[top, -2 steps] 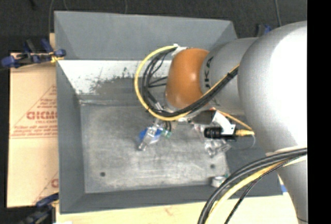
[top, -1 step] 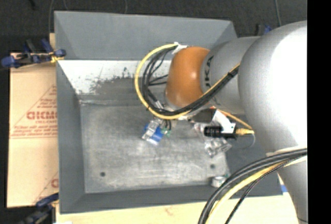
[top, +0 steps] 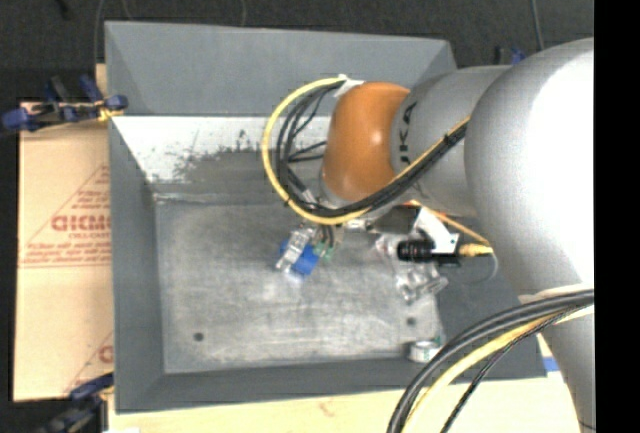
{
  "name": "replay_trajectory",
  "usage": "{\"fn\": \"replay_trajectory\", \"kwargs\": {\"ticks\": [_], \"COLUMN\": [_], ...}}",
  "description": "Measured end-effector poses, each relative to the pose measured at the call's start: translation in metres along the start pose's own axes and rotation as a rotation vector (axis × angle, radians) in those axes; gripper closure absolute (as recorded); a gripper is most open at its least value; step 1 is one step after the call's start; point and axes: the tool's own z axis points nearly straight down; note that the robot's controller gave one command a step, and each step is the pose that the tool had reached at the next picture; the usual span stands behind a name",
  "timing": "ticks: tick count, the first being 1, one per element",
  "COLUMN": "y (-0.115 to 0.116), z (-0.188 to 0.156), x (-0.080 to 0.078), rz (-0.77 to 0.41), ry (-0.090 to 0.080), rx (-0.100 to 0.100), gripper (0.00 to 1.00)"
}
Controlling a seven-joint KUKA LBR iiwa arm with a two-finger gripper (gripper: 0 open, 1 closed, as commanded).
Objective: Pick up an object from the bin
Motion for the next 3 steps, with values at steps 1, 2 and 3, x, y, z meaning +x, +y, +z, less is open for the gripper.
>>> {"fn": "replay_trajectory", "kwargs": {"ticks": [1, 2, 3], "y": [0.001, 0.002, 0.002], "z": [-0.018, -0.053, -0.056], "x": [-0.001, -0.002, -0.003], "rz": [0.0, -0.001, 0.0], "ry": [0.0, -0.001, 0.0], "rx": [0.0, -0.001, 0.0], "gripper": [1.0, 1.0, 1.0]}}
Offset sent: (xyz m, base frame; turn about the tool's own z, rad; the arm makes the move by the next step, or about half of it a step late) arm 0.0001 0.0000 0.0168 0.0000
